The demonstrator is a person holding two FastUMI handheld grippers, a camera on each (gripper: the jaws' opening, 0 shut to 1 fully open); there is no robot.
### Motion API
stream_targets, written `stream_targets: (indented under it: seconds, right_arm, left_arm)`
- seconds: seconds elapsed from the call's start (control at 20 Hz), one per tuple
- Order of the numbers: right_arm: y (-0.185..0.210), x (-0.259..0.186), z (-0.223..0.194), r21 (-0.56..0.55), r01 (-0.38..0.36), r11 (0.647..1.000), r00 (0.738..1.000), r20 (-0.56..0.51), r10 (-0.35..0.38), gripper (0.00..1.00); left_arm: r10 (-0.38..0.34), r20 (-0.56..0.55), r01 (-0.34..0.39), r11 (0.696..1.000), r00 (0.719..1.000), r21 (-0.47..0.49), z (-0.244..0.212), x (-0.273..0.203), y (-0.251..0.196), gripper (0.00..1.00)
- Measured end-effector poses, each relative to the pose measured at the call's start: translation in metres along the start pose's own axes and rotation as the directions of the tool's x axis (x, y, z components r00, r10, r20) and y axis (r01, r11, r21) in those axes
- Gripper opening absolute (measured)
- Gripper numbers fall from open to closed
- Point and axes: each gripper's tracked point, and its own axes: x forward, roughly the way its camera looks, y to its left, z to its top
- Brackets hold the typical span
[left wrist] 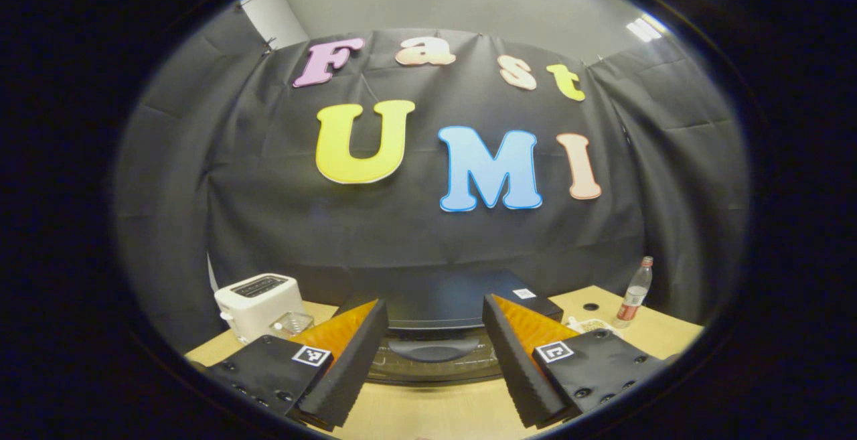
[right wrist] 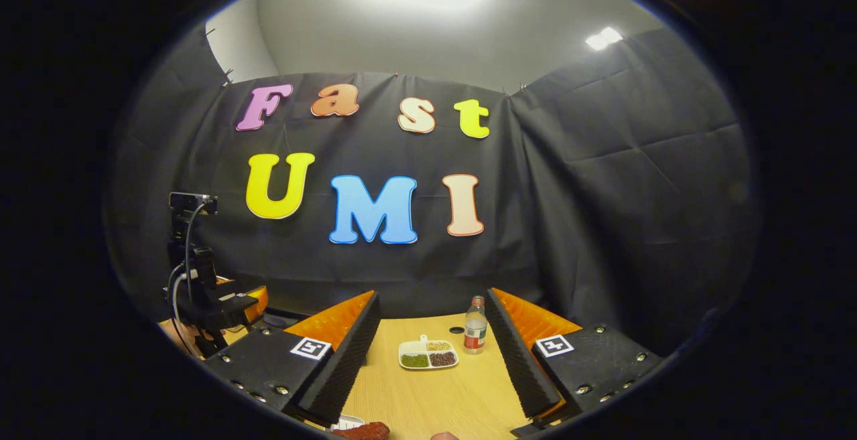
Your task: Open the electric oven with the left hand, put the food in, and close the electric oven.
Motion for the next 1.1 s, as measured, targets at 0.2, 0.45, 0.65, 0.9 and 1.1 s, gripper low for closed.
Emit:
stream_targets:
  seconds: [0.2,0.45,0.65,0.9,1.1]
  right_arm:
    - [0.002,-0.004,-0.003,-0.028,0.033,0.999,0.999,-0.015,-0.034,0.95]
    - [0.006,-0.009,-0.002,-0.052,0.043,0.998,0.999,-0.02,-0.044,0.95]
    - [0.008,-0.013,-0.007,-0.076,0.039,0.996,0.998,-0.039,-0.042,0.95]
    - [0.014,-0.015,-0.012,-0.091,0.013,0.996,0.998,-0.059,-0.018,0.95]
    - [0.018,-0.015,-0.015,-0.091,-0.01,0.996,0.998,-0.069,0.003,0.95]
  left_arm:
    - [-0.028,-0.015,0.029,0.999,0.999,0.016,-0.017,0.03,-0.001,0.95]
    - [-0.031,-0.05,0.032,0.999,0.998,0.021,-0.05,0.057,0.001,0.95]
    - [-0.022,-0.082,0.024,0.999,0.996,0.027,-0.07,0.069,0.001,0.96]
    - [0.002,-0.097,0.002,0.999,0.995,0.045,-0.088,0.069,0.002,1.0]
    - [-0.002,-0.086,0.005,0.999,0.996,0.039,-0.09,0.062,0.001,1.0]
